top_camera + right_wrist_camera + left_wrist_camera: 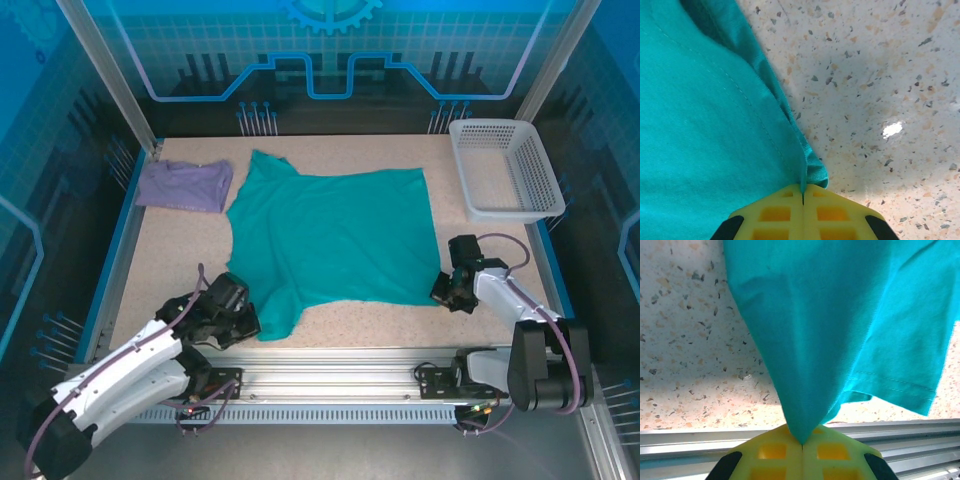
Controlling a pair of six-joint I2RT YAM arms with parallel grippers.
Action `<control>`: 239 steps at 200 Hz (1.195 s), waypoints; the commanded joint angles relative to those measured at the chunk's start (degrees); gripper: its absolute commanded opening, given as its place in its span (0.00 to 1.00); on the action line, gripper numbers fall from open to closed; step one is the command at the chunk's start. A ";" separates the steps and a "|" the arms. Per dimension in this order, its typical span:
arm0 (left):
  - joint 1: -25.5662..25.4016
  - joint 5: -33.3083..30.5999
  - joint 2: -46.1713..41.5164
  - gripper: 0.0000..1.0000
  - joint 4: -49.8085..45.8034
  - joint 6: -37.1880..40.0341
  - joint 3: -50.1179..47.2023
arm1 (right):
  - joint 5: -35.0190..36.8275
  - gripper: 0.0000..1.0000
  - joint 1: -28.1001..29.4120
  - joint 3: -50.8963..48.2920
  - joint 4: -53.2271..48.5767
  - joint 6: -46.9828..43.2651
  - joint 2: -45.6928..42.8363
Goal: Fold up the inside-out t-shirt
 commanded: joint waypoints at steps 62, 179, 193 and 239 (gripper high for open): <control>11.62 5.76 -0.62 0.00 -4.24 9.56 11.51 | 2.42 0.00 -1.05 5.41 -4.48 -3.70 -7.31; 31.26 13.50 24.05 0.00 8.38 20.51 27.21 | -0.03 0.00 -1.00 23.58 3.50 -9.77 12.20; 32.52 13.44 25.98 0.00 8.95 20.73 28.54 | -0.94 0.00 -1.04 25.57 3.94 -10.34 14.96; 35.25 13.38 30.97 0.00 11.56 20.17 30.81 | -2.22 0.00 -1.00 31.67 4.42 -11.67 22.43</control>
